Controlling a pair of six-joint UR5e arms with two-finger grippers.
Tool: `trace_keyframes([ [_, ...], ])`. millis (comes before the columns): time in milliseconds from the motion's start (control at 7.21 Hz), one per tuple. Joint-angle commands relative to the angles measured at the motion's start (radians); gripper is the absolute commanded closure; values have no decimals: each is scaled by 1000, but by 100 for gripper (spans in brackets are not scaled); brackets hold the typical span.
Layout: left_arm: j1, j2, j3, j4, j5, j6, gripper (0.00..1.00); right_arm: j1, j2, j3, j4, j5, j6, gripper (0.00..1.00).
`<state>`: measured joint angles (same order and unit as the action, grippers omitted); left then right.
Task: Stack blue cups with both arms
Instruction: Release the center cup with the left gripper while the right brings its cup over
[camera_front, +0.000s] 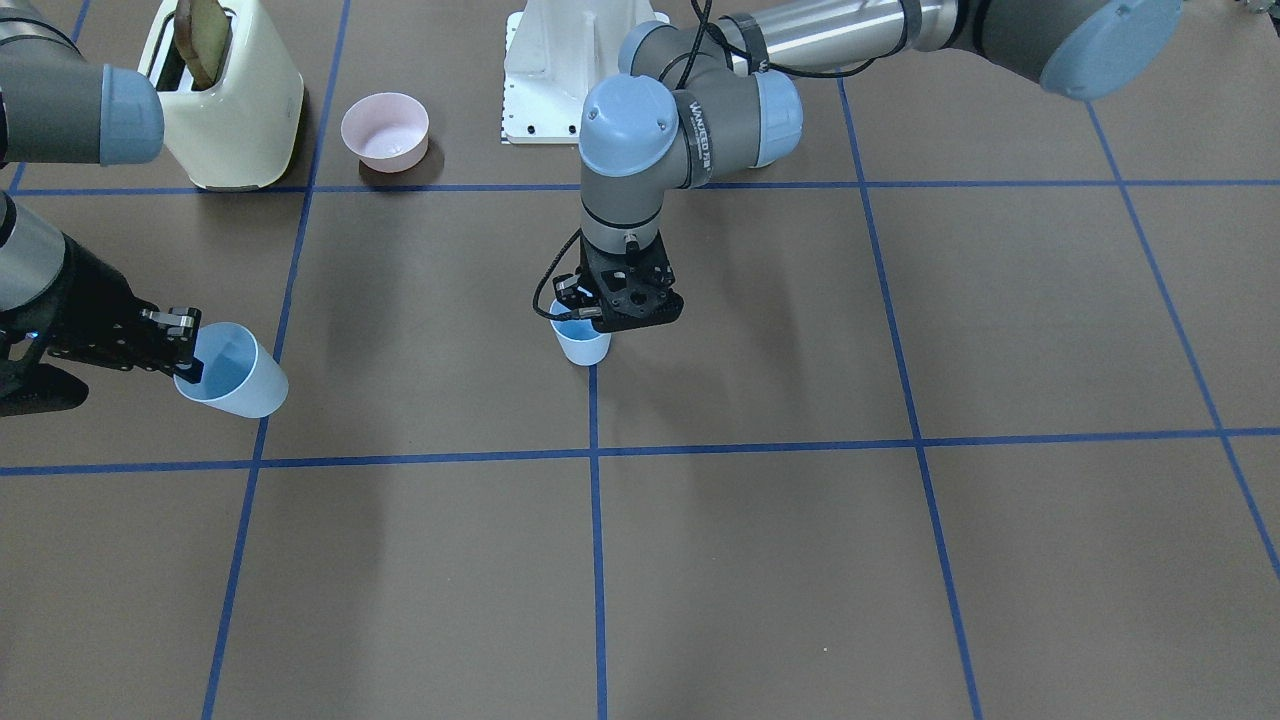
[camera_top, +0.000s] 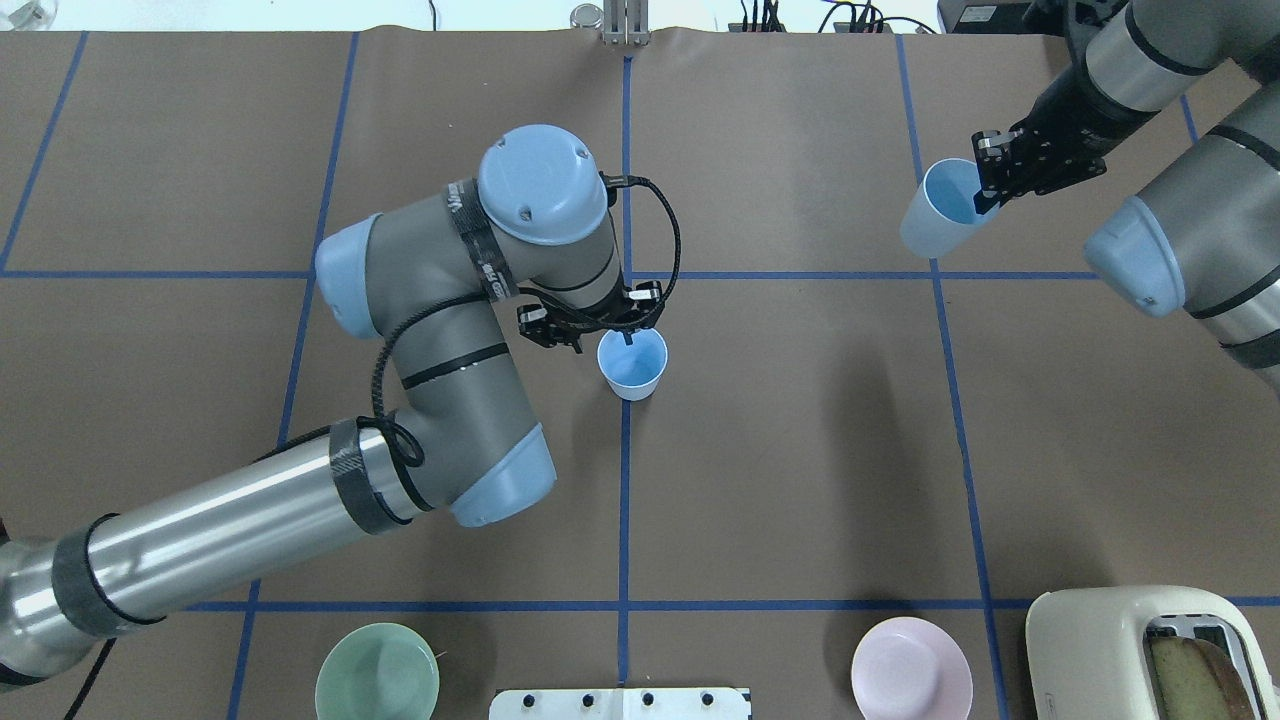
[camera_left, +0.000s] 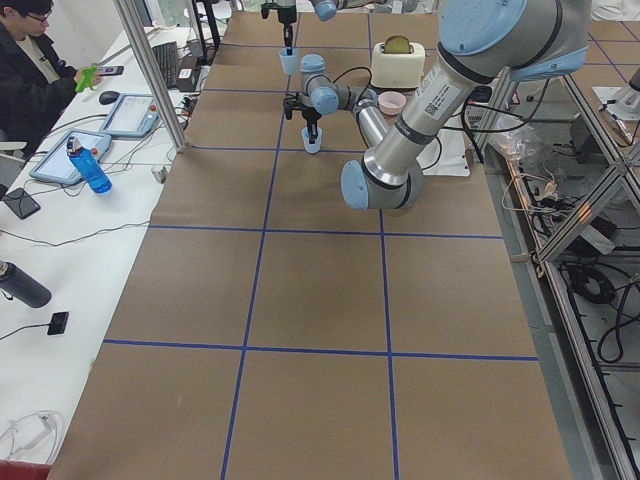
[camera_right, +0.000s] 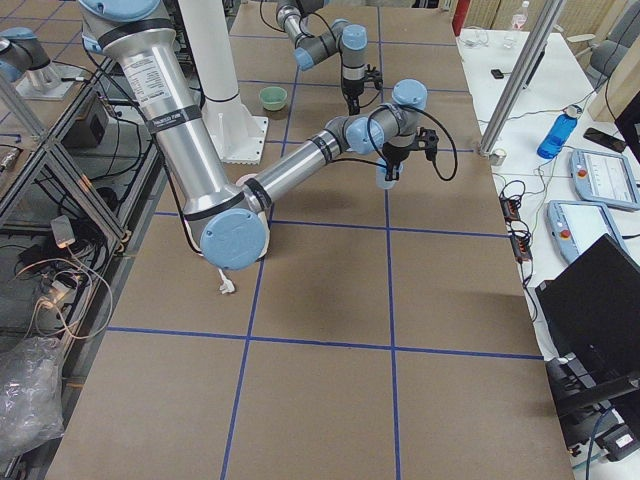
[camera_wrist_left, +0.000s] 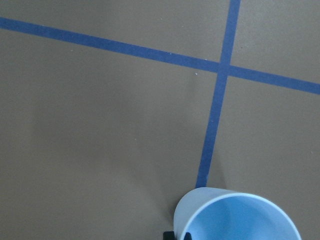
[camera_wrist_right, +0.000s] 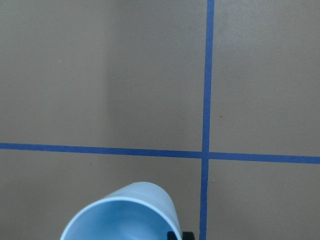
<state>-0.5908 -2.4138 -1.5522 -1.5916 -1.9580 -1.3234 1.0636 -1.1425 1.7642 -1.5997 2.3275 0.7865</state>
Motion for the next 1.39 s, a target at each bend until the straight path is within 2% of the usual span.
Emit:
trace_keyframes([
  [0,-183,222,-202,7,-154,233,2,-100,76,46,1,-40,243,100],
  [139,-263,323,-273,10,-172,372,2,-184,119,66,1,-103,364,100],
  [277,-335,400,-296,9,-194,483,2,-239,171,69,-2,-141,460,100],
  [416,-401,460,-302,5,-240,621,2,-279,214,70,-3,-170,537,100],
  [693,-469,553,-312,-11,-243,772,2,-409,263,66,-3,-300,629,100],
  [970,-480,596,-299,-48,-239,816,1,-459,270,43,-2,-362,636,100],
  [1248,-478,653,-292,-140,-239,813,1,-464,276,11,3,-366,634,100],
])
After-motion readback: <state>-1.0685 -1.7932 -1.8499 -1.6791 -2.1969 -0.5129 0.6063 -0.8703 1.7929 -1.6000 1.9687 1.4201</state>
